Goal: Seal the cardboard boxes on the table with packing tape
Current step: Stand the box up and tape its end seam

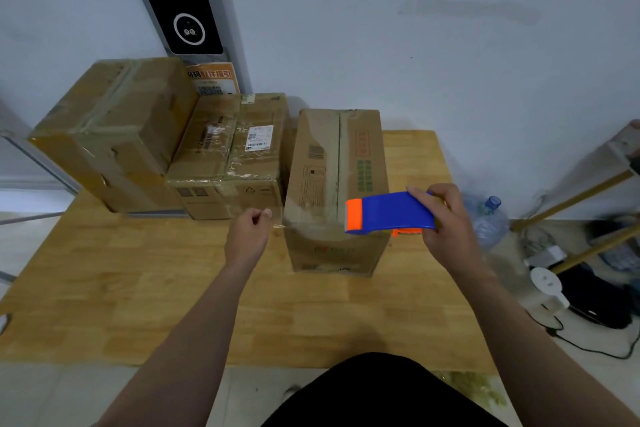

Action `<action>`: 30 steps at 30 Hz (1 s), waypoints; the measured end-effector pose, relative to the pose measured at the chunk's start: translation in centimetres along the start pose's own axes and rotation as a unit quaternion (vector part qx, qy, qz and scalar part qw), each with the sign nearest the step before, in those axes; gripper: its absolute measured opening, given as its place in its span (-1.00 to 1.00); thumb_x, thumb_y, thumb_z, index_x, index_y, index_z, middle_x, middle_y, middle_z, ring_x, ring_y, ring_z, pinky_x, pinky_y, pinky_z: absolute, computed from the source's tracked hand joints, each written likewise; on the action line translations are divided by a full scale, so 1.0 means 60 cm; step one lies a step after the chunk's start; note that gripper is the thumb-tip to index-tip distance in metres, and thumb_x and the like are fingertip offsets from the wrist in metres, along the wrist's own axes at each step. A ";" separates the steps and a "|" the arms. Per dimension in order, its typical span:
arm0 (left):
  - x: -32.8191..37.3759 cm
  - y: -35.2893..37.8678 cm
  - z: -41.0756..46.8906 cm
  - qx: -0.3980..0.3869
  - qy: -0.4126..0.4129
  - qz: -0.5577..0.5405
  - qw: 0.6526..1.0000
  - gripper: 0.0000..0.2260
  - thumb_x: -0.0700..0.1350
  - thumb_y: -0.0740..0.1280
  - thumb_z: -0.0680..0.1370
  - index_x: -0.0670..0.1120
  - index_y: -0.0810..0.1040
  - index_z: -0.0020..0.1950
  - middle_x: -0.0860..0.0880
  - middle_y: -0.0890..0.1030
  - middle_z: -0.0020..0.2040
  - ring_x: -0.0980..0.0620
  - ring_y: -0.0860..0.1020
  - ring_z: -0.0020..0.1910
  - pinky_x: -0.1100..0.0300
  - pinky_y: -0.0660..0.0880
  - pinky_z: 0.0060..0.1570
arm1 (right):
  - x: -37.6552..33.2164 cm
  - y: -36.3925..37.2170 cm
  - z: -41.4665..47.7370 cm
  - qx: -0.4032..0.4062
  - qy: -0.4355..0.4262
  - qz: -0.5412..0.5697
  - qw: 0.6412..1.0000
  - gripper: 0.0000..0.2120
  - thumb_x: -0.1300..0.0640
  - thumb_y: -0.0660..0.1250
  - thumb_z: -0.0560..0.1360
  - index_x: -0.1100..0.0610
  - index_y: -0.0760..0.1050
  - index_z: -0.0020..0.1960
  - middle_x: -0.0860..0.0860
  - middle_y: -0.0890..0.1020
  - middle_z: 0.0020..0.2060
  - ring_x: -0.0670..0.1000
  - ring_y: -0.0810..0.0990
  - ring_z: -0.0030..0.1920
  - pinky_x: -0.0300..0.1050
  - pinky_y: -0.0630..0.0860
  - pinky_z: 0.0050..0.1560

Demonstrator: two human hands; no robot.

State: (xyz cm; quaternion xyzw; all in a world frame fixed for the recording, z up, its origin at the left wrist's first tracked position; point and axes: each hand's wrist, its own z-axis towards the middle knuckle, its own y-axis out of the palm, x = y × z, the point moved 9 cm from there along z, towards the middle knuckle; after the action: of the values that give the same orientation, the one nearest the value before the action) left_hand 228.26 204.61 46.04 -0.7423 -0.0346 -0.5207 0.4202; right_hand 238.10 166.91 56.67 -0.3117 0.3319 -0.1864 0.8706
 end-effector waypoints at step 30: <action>-0.028 0.105 0.013 -0.038 -0.018 0.027 0.999 -0.62 0.10 0.06 0.74 0.12 0.24 0.57 -0.01 0.63 0.05 -0.13 0.61 0.00 0.04 0.41 -0.14 | -0.007 0.068 0.017 -0.078 0.030 -0.100 0.991 -0.38 0.26 0.44 0.50 -0.11 0.38 0.46 0.13 0.40 0.16 0.17 0.48 0.14 0.09 0.56 0.02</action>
State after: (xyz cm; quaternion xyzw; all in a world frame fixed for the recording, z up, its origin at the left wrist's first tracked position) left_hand 231.15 201.72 40.90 -0.7674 -0.0023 -0.4970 0.4051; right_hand 238.98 170.56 54.74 -0.4042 0.3389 -0.2555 0.8103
